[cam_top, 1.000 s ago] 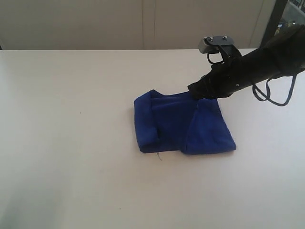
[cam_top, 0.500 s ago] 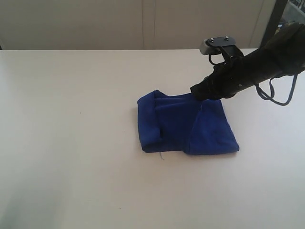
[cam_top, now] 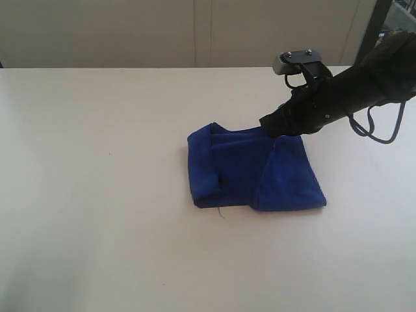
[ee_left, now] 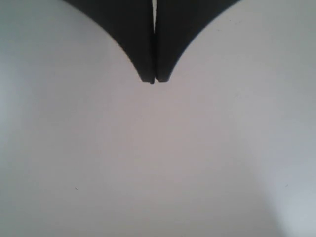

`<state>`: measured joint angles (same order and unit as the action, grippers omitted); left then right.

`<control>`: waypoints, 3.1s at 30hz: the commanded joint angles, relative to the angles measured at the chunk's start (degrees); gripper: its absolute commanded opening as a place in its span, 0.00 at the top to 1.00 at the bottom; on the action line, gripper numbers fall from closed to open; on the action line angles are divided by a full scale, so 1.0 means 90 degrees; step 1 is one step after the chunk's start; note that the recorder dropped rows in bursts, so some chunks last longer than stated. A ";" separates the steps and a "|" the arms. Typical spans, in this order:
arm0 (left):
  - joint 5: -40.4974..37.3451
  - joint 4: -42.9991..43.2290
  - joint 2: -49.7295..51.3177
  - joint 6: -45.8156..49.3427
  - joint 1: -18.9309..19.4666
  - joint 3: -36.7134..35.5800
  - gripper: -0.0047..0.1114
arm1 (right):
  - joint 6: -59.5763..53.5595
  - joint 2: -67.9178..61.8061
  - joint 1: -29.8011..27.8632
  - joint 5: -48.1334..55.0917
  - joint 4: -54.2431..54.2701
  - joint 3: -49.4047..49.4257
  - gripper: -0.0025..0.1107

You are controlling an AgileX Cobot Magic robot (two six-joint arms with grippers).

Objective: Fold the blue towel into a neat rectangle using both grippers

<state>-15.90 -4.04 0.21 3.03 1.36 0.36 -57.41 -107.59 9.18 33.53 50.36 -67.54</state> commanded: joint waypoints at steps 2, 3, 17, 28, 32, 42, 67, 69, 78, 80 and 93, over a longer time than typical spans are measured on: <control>0.0034 0.0015 -0.0024 0.0087 0.0035 -0.0040 0.96 | -0.0030 0.0006 -0.0024 -0.0037 0.0026 -0.0039 0.98; 0.0052 0.0015 -0.0024 0.0112 0.0035 -0.0040 0.96 | -0.0018 0.0006 -0.0024 -0.0037 0.0026 -0.0039 0.98; 0.2217 0.0028 -0.0024 0.0169 0.0035 -0.0040 0.96 | -0.0018 0.0006 -0.0024 -0.0049 0.0026 -0.0039 0.98; 0.3233 -0.0154 0.0348 -0.1816 0.0035 0.0579 0.96 | -0.0018 0.0006 -0.0024 -0.0049 0.0026 -0.0039 0.98; 0.1392 -0.0154 0.2066 -0.1738 0.0021 0.2330 0.96 | -0.0018 0.0006 -0.0024 -0.0049 0.0039 -0.0039 0.98; 0.0340 -0.1537 0.6506 0.0454 -0.1043 0.3584 0.96 | 0.0027 0.0006 -0.0024 -0.0050 0.0037 -0.0039 0.98; 0.1999 -0.1426 1.0677 0.3659 -0.4673 0.6026 0.89 | 0.0752 0.0006 -0.0024 -0.0023 -0.0622 -0.0039 0.98; 0.1958 -0.1426 1.0914 0.3659 -0.4673 0.6207 0.78 | 0.0752 0.0006 -0.0024 -0.0047 -0.0622 -0.0039 0.98; 0.2267 -0.1090 1.1470 0.3687 -0.5006 0.6479 0.52 | 0.0752 0.0006 -0.0024 -0.0098 -0.0622 -0.0039 0.98; 0.2337 -0.0783 1.1470 0.3687 -0.5201 0.6491 0.52 | 0.0752 0.0006 -0.0024 -0.0098 -0.0622 -0.0039 0.98; 0.2765 0.0030 1.1505 0.3727 -0.5506 0.6490 0.52 | 0.0752 0.0006 -0.0024 -0.0098 -0.0622 -0.0039 0.98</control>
<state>8.97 -4.64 103.61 36.52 -47.90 58.48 -50.91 -107.59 9.18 32.90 44.95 -67.54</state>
